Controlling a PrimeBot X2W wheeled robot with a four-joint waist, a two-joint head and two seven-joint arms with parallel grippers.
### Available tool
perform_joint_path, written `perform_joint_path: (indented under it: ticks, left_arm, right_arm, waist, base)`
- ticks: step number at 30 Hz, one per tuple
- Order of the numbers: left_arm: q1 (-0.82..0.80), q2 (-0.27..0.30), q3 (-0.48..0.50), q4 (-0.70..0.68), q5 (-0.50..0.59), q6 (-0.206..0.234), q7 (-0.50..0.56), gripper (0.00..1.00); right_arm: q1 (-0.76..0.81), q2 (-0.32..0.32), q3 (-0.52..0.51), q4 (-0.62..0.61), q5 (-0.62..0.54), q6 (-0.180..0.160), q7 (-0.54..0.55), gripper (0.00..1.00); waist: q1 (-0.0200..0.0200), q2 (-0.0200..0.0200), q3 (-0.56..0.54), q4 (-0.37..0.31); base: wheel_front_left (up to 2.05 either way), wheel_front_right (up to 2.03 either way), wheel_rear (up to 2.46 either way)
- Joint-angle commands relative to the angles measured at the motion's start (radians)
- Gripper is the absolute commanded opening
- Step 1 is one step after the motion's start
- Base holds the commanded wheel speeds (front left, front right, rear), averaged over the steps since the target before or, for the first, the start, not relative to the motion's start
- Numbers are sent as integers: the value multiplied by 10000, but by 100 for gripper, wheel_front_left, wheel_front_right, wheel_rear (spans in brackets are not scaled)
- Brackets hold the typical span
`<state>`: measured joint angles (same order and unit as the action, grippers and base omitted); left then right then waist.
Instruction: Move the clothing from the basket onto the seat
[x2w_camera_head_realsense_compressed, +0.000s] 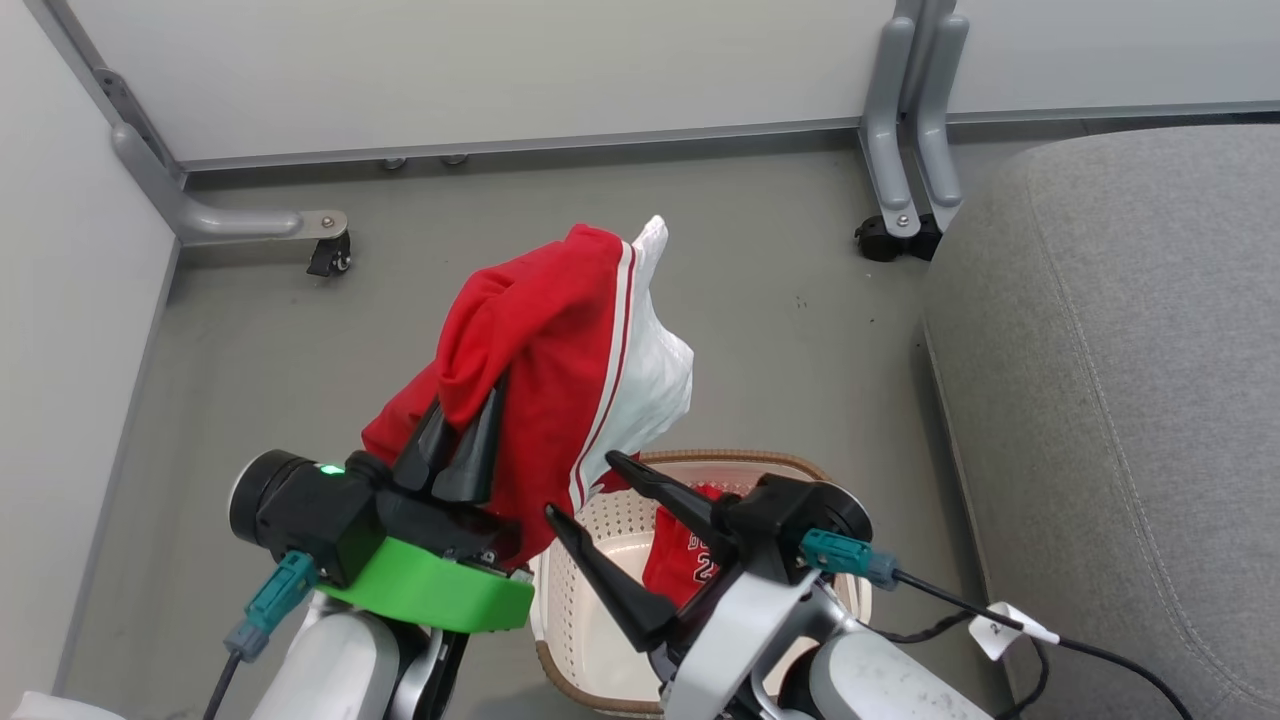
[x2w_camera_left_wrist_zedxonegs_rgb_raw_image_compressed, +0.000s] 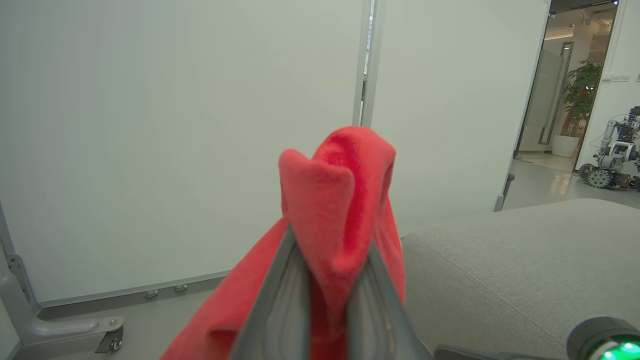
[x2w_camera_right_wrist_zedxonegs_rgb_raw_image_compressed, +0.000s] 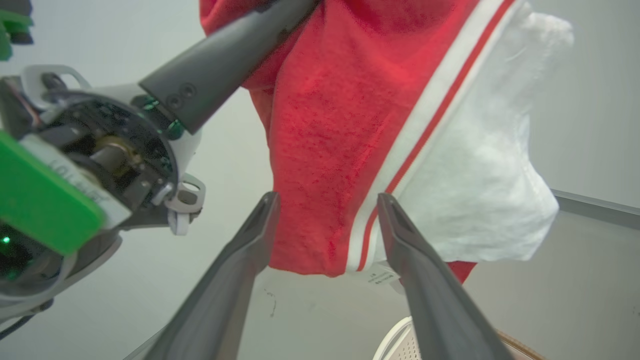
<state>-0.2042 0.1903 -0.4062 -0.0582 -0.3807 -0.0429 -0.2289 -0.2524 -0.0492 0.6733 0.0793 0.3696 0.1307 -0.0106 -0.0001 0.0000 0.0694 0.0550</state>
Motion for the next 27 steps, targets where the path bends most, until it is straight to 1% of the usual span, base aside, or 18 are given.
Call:
perform_joint_path:
  ticks: [1,3,8,16,27]
  left_arm:
    - [-229,-16,-28,40,64,-9,-27,0]
    - [-251,-26,-73,92,62,-33,-39,0]
    - [-371,-70,-220,176,111,-61,-72,0]
    - [-489,-184,-471,327,201,-96,-96,0]
    - [-604,-306,-717,411,161,-145,-120,0]
  right_arm:
    - [-277,-27,198,156,153,1,-96,100]
    - [-581,-25,445,381,280,1,-165,100]
    - [-1067,-24,601,940,511,1,-356,100]
    - [-1605,-21,999,1465,1054,1,-570,100]
    - [-2314,-19,981,2374,1274,1,-894,100]
  waist:
    - [1,0,65,71]
    - [1,0,99,115]
    - [1,0,156,243]
    - [1,0,250,395]
    - [1,0,252,503]
  base:
    - [0,0,0]
    - [0,0,0]
    - [0,0,0]
    - [0,0,0]
    - [0,0,0]
